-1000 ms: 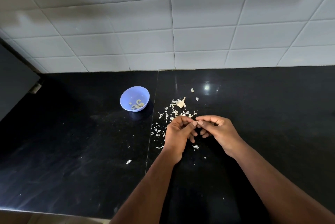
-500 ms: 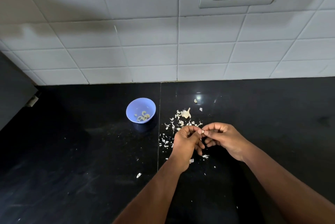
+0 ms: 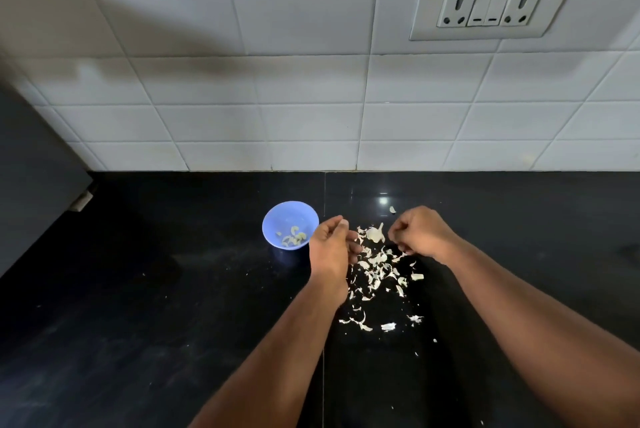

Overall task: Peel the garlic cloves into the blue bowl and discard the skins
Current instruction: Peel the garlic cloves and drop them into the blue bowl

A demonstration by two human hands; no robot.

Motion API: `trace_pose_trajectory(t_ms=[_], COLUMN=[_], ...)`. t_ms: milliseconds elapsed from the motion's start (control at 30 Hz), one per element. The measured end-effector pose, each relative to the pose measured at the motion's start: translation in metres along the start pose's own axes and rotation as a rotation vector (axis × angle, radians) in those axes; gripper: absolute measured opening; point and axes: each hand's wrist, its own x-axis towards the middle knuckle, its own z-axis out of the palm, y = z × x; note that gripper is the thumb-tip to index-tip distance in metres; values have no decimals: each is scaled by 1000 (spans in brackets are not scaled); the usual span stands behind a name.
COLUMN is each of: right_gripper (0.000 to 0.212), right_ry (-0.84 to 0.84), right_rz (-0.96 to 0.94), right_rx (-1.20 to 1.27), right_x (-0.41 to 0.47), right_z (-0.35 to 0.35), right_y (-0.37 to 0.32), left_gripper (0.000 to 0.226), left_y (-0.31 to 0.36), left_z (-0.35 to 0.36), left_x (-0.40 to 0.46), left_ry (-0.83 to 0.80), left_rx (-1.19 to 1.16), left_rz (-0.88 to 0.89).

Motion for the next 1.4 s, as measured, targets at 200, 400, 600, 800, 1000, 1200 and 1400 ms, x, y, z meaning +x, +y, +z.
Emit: trace_pose_trajectory(t_ms=[200, 400, 600, 800, 1000, 1200, 1400], right_gripper=[14, 10, 18, 14, 16, 17, 17], right_ry=[39, 54, 88, 216, 269, 289, 190], right_rz=[62, 57, 4, -112, -234, -210, -95], right_rx=[46, 785, 1000, 832, 516, 674, 1045], right_x=[-4, -50, -73, -90, -93, -98, -98], right_z=[4, 11, 25, 20, 12, 25, 33], right_y=[7, 0, -1, -8, -6, -5, -16], left_gripper=[11, 19, 16, 7, 3, 16, 19], left_y=[-6, -9, -5, -4, -4, -1, 3], left_z=[-5, 17, 32, 34, 35, 35, 39], left_x=[-11, -29, -40, -45, -49, -53, -55], left_ry=[6, -167, -258, -213, -211, -220, -229], left_rx=[92, 104, 2, -81, -135, 66, 210], left_rz=[-21, -82, -161, -221, -214, -65, -7])
